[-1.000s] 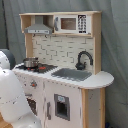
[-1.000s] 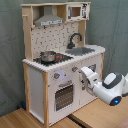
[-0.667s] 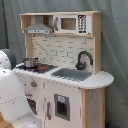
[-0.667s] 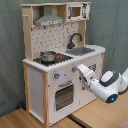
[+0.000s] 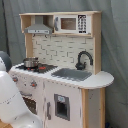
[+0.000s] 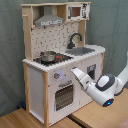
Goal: Play with the kitchen
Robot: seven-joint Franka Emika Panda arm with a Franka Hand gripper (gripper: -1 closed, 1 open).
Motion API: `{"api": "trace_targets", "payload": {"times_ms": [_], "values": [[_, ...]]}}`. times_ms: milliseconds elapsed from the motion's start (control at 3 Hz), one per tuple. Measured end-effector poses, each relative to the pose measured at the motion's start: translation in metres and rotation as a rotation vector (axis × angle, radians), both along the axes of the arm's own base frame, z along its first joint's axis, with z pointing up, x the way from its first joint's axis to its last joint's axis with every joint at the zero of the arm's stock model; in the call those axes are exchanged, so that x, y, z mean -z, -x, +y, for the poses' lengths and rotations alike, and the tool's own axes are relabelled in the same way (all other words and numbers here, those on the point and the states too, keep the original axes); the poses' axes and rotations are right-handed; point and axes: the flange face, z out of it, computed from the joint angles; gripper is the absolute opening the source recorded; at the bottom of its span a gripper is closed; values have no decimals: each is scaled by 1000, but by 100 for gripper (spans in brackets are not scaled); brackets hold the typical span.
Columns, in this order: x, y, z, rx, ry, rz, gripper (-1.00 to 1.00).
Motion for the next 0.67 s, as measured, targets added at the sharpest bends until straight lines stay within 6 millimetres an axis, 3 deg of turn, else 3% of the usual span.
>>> {"api": "trace_targets", "payload": {"times_ms": [667], "values": [[30,-39,11,-67,27,22,100]]}}
